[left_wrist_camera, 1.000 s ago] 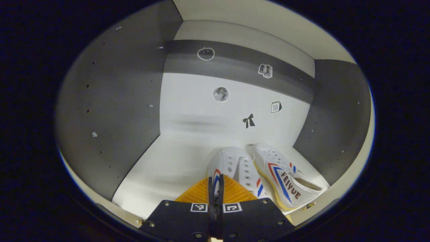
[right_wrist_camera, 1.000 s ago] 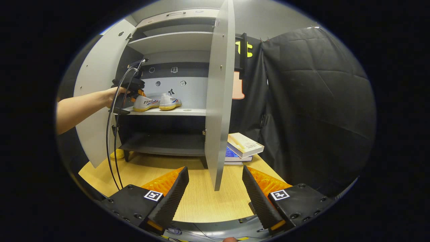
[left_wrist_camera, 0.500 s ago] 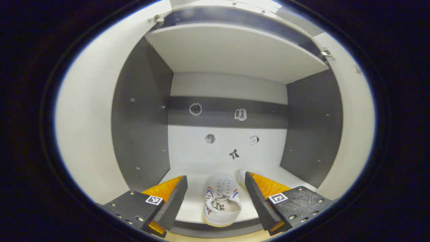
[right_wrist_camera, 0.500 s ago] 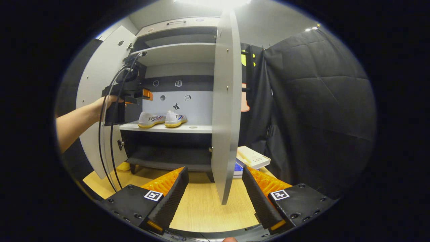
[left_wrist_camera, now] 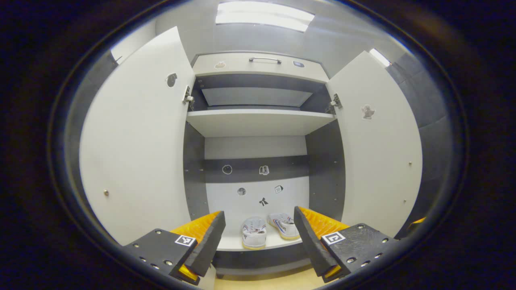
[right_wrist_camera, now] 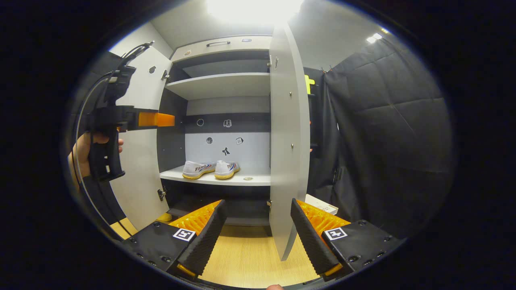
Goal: Grab one shoe with the right hand and put it into the shoe cabinet, grab the other shoe with the left hand and put it into the shoe cabinet; then close the right door with the right hand and the left door with the left hand.
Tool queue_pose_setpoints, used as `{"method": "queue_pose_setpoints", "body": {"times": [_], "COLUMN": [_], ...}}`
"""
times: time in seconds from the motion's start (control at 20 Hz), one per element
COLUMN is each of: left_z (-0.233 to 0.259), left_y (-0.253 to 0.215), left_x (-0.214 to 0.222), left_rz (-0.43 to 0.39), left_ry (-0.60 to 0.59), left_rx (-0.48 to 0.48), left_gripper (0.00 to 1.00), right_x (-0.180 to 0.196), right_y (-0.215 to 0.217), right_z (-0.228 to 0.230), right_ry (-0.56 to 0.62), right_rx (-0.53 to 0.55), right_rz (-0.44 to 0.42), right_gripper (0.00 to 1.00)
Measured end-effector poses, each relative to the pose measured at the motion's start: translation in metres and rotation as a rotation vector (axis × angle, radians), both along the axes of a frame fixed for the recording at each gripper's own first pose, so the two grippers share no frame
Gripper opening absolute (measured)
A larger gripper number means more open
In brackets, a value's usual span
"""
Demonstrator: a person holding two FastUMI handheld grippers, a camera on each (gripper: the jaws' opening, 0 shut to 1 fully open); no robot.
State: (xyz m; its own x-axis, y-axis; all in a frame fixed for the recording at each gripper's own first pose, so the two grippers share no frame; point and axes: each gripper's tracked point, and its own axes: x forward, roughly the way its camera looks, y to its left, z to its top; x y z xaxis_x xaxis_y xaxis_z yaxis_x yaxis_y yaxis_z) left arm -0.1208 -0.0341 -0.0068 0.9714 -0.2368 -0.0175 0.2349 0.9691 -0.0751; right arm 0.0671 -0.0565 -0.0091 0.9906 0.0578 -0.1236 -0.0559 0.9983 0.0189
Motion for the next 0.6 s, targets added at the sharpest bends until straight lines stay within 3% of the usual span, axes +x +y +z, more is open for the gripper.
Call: {"method": "queue_pose_setpoints", "body": {"times": [0.25,0.3,0.6], "left_z": [0.0,-0.002,-0.03], "left_y": [0.026,0.035,0.101], "left_x": [-0.057,-0.067,-0.121], "left_rz": [0.007,0.014,0.122], "left_ry": [0.003,0.013,0.094], "left_rx": [-0.001,-0.003,0.004], "left_gripper": [0.99,0.99,0.99], "right_x": [-0.005,-0.006,-0.005], "right_y": [-0.001,-0.001,-0.015], "right_z": [0.019,0.023,0.046], "right_ry": [-0.04,-0.048,-0.084], "right_rx": [0.01,0.012,0.014], "right_rz": [0.003,0.005,-0.014], "right_gripper": [0.96,1.0,0.96]}}
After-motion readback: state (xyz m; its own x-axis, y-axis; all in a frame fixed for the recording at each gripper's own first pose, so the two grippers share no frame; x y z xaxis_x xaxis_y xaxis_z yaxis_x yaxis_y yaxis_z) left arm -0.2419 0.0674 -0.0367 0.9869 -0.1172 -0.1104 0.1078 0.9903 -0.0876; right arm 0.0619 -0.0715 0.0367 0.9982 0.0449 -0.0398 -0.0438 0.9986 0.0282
